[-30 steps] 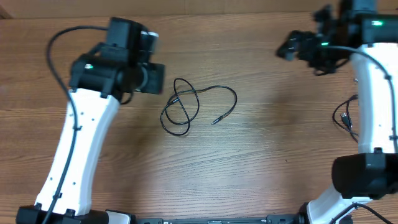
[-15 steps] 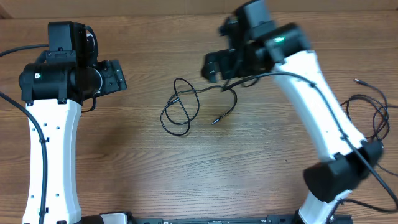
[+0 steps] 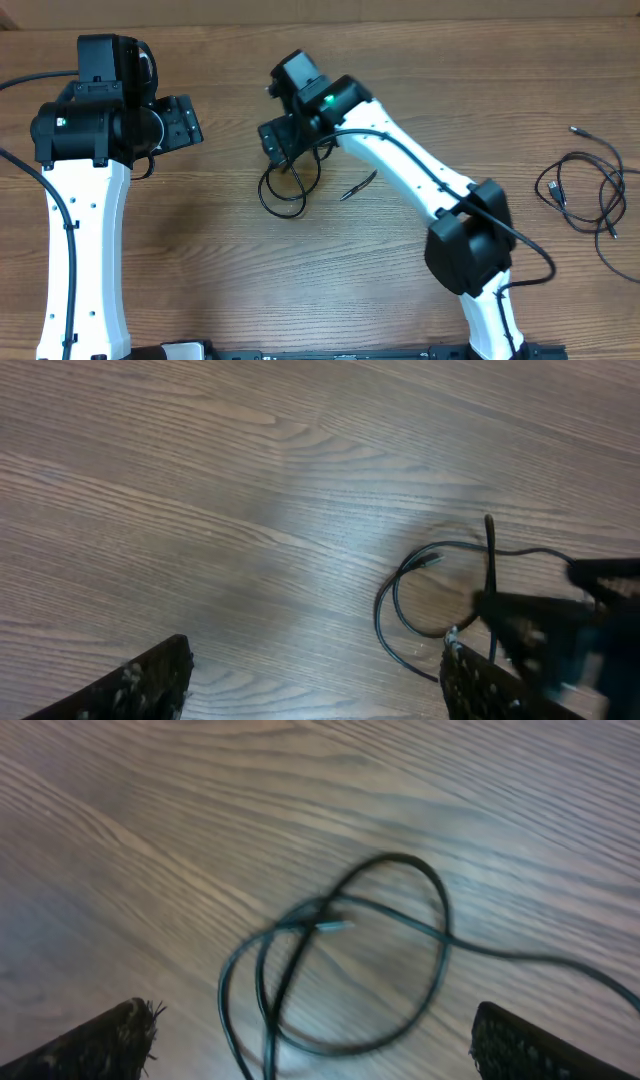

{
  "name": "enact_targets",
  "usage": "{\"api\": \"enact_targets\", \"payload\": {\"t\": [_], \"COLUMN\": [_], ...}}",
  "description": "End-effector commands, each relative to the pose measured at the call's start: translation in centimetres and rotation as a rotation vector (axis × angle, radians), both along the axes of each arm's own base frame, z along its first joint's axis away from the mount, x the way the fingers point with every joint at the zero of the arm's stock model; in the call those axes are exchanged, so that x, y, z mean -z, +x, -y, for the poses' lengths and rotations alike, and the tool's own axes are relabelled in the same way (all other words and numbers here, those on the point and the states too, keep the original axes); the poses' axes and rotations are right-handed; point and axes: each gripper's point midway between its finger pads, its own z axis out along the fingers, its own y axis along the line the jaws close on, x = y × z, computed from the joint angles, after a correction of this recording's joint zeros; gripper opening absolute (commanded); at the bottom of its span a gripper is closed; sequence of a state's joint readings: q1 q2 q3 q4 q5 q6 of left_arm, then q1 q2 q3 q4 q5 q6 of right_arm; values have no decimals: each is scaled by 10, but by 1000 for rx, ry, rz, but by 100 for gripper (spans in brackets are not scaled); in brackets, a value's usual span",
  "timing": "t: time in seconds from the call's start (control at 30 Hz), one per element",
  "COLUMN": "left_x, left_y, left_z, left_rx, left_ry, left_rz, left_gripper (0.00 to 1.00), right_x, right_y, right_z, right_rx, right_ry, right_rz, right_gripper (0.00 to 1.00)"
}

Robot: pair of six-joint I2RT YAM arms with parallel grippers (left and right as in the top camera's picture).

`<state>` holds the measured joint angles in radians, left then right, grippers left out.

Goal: Untangle cables
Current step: 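Reach the right gripper to the remaining cable loop and grasp it, then carry the grasped cable loop rightward with the right gripper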

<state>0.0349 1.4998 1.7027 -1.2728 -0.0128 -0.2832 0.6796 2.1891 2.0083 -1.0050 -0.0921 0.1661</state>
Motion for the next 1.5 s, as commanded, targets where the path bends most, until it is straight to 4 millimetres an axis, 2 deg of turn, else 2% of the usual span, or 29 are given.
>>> {"api": "enact_targets", "payload": {"t": [0.0, 0.1, 0.43, 0.63, 0.9, 1.07, 1.17, 1.2, 1.3, 1.47], "left_x": [-10, -10, -9, -8, -7, -7, -7, -7, -7, -7], "left_y": [-2, -2, -4, -5, -7, -7, -7, -7, -7, -7], "left_z": [-4, -4, 3, 5, 5, 5, 5, 5, 5, 5], "left_rx": [-23, -23, -3, 3, 5, 5, 5, 5, 5, 5], "left_ry": [7, 6, -31, -40, -39, -39, -39, -39, -39, -39], "left_rz": [27, 24, 16, 11, 4, 0, 0, 1, 2, 1], "left_gripper": [79, 79, 79, 79, 79, 79, 79, 79, 79, 79], "right_x": [15, 34, 91, 98, 109, 126, 126, 126, 127, 121], "right_y": [10, 19, 25, 35, 29, 22, 23, 23, 18, 17], "right_z": [1, 8, 8, 22, 26, 28, 28, 28, 29, 43], "right_rx": [61, 137, 164, 386, 573, 608, 608, 608, 604, 620], "right_ry": [-34, -81, -135, -148, -117, -132, -131, -131, -142, -170], "right_rz": [15, 17, -25, -22, -94, -142, -142, -142, -158, -177], "right_gripper": [100, 100, 100, 100, 100, 100, 100, 98, 80, 38]}}
